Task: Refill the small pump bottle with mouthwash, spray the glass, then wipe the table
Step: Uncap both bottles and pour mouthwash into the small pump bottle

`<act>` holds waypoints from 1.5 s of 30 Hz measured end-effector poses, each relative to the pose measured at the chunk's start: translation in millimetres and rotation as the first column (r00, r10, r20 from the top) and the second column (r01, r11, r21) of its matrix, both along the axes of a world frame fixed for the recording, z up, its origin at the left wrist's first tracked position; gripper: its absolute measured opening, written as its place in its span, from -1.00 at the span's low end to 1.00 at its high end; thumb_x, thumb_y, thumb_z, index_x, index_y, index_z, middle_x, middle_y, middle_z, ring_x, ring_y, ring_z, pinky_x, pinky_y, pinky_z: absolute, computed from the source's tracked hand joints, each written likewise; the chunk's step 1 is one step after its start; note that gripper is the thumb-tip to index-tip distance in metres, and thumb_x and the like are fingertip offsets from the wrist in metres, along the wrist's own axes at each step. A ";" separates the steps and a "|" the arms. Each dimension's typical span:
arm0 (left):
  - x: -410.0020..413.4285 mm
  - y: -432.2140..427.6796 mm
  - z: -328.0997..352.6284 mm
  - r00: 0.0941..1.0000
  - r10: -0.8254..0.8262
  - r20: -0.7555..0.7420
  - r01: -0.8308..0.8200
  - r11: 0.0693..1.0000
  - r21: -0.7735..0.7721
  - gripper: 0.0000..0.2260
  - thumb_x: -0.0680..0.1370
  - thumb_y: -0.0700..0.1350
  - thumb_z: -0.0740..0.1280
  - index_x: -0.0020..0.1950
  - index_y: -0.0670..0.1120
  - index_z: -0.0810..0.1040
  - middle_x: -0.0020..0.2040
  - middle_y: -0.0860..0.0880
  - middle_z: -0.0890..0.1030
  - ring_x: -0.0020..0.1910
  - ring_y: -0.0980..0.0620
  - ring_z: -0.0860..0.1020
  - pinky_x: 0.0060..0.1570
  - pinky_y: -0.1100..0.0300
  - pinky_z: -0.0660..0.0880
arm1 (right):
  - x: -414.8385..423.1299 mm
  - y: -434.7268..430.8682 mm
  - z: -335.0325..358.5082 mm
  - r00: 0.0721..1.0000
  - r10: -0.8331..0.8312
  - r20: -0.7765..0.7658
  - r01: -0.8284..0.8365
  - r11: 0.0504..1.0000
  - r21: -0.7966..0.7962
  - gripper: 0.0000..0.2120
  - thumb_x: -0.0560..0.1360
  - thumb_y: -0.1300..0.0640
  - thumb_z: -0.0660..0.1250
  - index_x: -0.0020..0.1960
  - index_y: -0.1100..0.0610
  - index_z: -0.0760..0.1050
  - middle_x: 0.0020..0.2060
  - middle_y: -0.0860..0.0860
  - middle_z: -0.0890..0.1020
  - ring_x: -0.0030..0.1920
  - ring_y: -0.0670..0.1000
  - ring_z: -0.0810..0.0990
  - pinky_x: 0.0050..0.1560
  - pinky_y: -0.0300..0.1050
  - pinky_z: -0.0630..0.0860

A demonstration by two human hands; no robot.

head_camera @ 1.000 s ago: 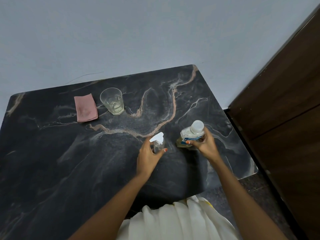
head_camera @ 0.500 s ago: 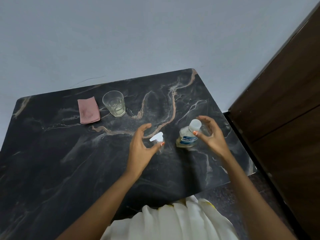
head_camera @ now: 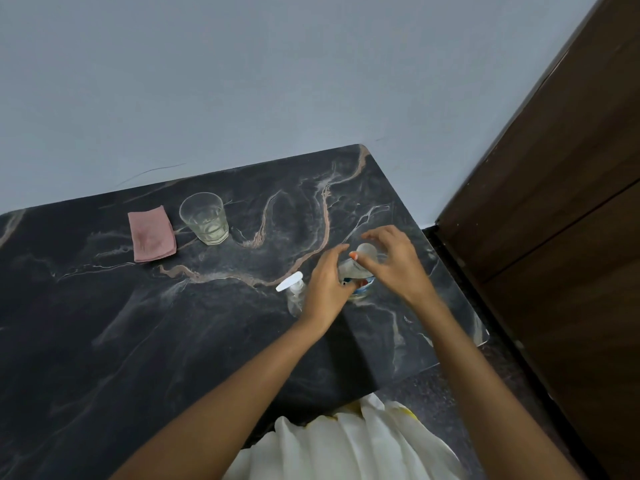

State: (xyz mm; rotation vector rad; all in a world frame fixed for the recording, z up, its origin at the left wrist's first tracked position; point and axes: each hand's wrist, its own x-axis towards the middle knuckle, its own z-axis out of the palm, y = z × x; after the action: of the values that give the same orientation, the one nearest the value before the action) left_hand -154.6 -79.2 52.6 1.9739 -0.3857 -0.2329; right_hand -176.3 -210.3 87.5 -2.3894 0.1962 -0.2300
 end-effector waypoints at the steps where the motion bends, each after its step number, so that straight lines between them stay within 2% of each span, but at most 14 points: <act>1: 1.0 -2.3 -2.8 1.000 0.005 -0.010 -0.005 1.000 0.029 -0.48 0.34 -0.24 0.47 0.27 -0.14 0.40 0.20 -0.08 0.52 0.21 0.02 0.45 0.09 0.41 0.31 | 0.5 0.8 -0.2 1.000 0.005 -0.014 -0.005 1.000 -0.029 -0.68 0.40 0.03 0.41 0.10 0.14 0.50 0.06 0.04 0.51 0.09 0.01 0.43 0.05 -0.16 0.40; 8: 7.5 -4.7 -8.4 1.000 -0.015 -0.007 0.015 0.995 0.096 -0.65 0.37 -0.25 0.44 0.14 -0.12 0.53 0.01 -0.12 0.65 -0.02 -0.02 0.61 -0.01 0.19 0.54 | 2.2 8.8 3.0 0.999 -0.017 -0.049 0.010 0.991 -0.135 -0.68 0.39 0.08 0.42 0.09 0.18 0.52 0.03 0.06 0.43 0.03 -0.05 0.32 -0.04 -0.18 0.36; 11: 8.4 -3.6 -8.2 1.000 -0.022 0.010 0.021 0.994 0.108 -0.65 0.39 -0.29 0.42 0.16 -0.13 0.53 -0.02 -0.12 0.66 -0.09 0.02 0.62 -0.09 0.36 0.49 | 3.0 10.5 5.5 0.998 -0.017 -0.062 0.008 0.990 -0.139 -0.67 0.39 0.13 0.43 0.13 0.19 0.53 0.03 0.09 0.44 0.03 -0.05 0.33 -0.04 -0.20 0.34; 15: 8.3 -3.1 -5.8 1.000 -0.021 -0.023 0.023 0.997 0.070 -0.68 0.40 -0.33 0.38 0.14 -0.20 0.54 -0.13 -0.05 0.62 -0.36 0.30 0.52 -0.29 0.62 0.37 | 5.3 9.2 9.1 0.992 0.072 -0.103 -0.086 0.987 -0.139 -0.70 0.39 0.31 0.40 0.12 0.23 0.54 0.06 0.16 0.48 0.11 0.11 0.43 0.03 -0.23 0.34; 19: 8.6 -3.3 -7.5 1.000 -0.004 -0.023 0.007 0.994 0.106 -0.65 0.40 -0.24 0.41 0.18 -0.16 0.53 -0.02 -0.12 0.66 -0.13 0.16 0.54 -0.14 0.45 0.42 | 6.8 4.4 17.2 0.963 0.225 -0.145 -0.241 0.966 -0.097 -0.71 0.32 0.45 0.38 0.02 0.25 0.58 0.00 0.16 0.56 0.03 0.10 0.53 -0.04 -0.35 0.39; 22: 8.4 -3.6 -8.7 1.000 0.001 -0.031 0.002 0.996 0.085 -0.64 0.38 -0.23 0.44 0.16 -0.15 0.54 -0.04 -0.13 0.67 -0.16 0.16 0.53 -0.23 0.58 0.38 | 7.4 1.5 21.1 0.952 0.258 -0.164 -0.266 0.963 -0.032 -0.69 0.31 0.44 0.38 0.02 0.23 0.54 0.02 0.12 0.55 0.03 0.06 0.53 -0.05 -0.47 0.36; 25: 8.1 -3.5 -9.1 0.999 -0.004 -0.034 0.007 0.997 0.076 -0.68 0.38 -0.21 0.44 0.13 -0.11 0.56 -0.08 -0.09 0.67 -0.24 0.23 0.51 -0.29 0.63 0.36 | 4.7 -1.5 17.6 0.979 0.127 -0.158 -0.145 0.983 -0.112 -0.67 0.35 0.17 0.45 0.09 0.15 0.49 0.06 0.03 0.45 0.11 0.02 0.39 0.06 -0.24 0.32; 28: 8.3 -3.4 -10.6 0.999 0.001 -0.042 0.003 0.997 0.082 -0.67 0.37 -0.21 0.44 0.13 -0.09 0.56 -0.06 -0.07 0.67 -0.19 0.23 0.52 -0.25 0.58 0.39 | 3.1 -0.7 16.8 0.988 0.032 -0.148 -0.057 0.984 -0.168 -0.66 0.38 0.05 0.43 0.09 0.14 0.47 -0.01 -0.05 0.39 0.04 -0.02 0.36 -0.01 -0.14 0.37; 35: 8.2 -4.1 -9.1 0.998 -0.006 -0.055 0.009 0.998 0.060 -0.61 0.36 -0.21 0.46 0.17 -0.11 0.54 0.01 -0.10 0.66 -0.03 0.08 0.59 0.00 0.26 0.49 | 6.5 -2.2 25.4 0.964 0.183 -0.195 -0.198 0.978 -0.059 -0.66 0.33 0.41 0.32 0.05 0.14 0.53 0.05 0.03 0.57 0.10 0.04 0.49 0.03 -0.24 0.36; 37: 7.5 -4.0 -8.8 0.998 -0.010 -0.062 0.013 0.999 0.049 -0.63 0.37 -0.21 0.45 0.16 -0.11 0.54 0.00 -0.08 0.66 -0.08 0.13 0.58 -0.05 0.35 0.49 | 6.4 -0.5 26.8 0.957 0.194 -0.214 -0.208 0.977 -0.044 -0.67 0.35 0.34 0.33 0.09 0.12 0.51 0.09 0.03 0.57 0.14 0.03 0.49 0.07 -0.20 0.39; 39: 7.3 -3.8 -9.7 0.998 -0.010 -0.069 0.013 0.999 0.039 -0.67 0.38 -0.24 0.44 0.14 -0.14 0.55 -0.04 -0.05 0.65 -0.20 0.26 0.54 -0.20 0.55 0.42 | 6.2 2.5 24.2 0.964 0.151 -0.220 -0.181 0.976 -0.121 -0.69 0.40 0.16 0.37 0.14 0.10 0.48 0.14 0.03 0.52 0.19 0.03 0.43 0.15 -0.09 0.38; 41: 7.5 -3.3 -9.8 0.998 -0.005 -0.070 0.009 0.999 0.049 -0.69 0.39 -0.25 0.44 0.11 -0.14 0.55 -0.10 0.02 0.62 -0.28 0.32 0.50 -0.22 0.60 0.41 | 5.7 5.4 22.4 0.976 0.067 -0.208 -0.106 0.977 -0.182 -0.66 0.42 0.06 0.38 0.16 0.11 0.47 0.13 0.05 0.48 0.19 0.05 0.38 0.14 -0.04 0.40; 43: 7.7 -3.0 -9.2 0.998 -0.012 -0.068 0.016 0.998 0.061 -0.67 0.39 -0.24 0.43 0.14 -0.12 0.54 -0.09 0.04 0.62 -0.21 0.29 0.52 -0.07 0.46 0.48 | 6.7 6.3 22.5 0.979 0.041 -0.199 -0.074 0.984 -0.163 -0.69 0.42 0.11 0.38 0.14 0.14 0.49 0.11 0.08 0.47 0.18 0.07 0.38 0.11 -0.09 0.40; 45: 7.9 -3.4 -8.4 0.998 -0.017 -0.065 0.022 0.997 0.076 -0.63 0.39 -0.23 0.43 0.18 -0.12 0.52 0.01 -0.05 0.65 -0.07 0.16 0.57 0.04 0.27 0.51 | 8.1 5.9 24.0 0.974 0.087 -0.209 -0.117 0.983 -0.139 -0.73 0.40 0.23 0.38 0.10 0.16 0.50 0.10 0.10 0.48 0.17 0.08 0.40 0.09 -0.17 0.35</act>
State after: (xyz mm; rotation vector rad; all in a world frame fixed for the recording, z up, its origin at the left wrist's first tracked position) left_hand -146.7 -82.6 44.2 2.0331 -0.3591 -0.3264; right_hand -168.3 -204.3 111.4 -2.5645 0.1534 0.0495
